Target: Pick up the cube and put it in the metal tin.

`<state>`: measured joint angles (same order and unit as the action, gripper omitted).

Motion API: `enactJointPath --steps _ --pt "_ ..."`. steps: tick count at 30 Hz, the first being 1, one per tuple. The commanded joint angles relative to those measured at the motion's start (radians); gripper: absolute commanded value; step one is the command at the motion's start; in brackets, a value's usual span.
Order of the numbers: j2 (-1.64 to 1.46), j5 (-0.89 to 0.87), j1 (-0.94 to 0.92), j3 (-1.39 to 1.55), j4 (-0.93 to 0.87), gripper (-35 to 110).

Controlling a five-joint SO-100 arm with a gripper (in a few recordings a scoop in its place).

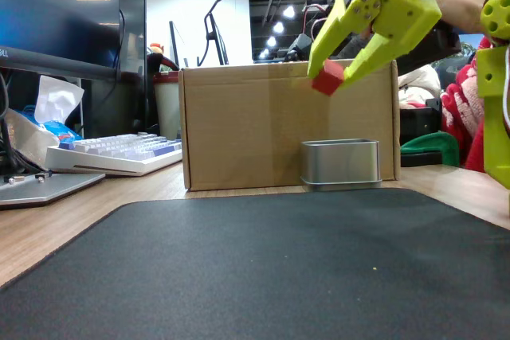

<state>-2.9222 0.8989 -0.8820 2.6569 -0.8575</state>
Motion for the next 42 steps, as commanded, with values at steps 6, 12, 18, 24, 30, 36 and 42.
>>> enactJointPath --steps 6,12,18,24,30,36,42 --pt "0.183 0.0 -0.141 0.067 0.221 0" --pt "0.314 0.009 -0.163 0.069 0.376 0" --pt "0.35 0.044 -0.161 0.118 0.434 9" --pt "0.351 -0.028 -0.169 0.126 0.472 20" --pt "0.314 -0.143 -0.126 0.084 0.472 7" --pt "0.307 -0.235 -0.011 -0.063 0.403 2" --pt "0.19 -0.285 0.129 -0.107 0.324 0"
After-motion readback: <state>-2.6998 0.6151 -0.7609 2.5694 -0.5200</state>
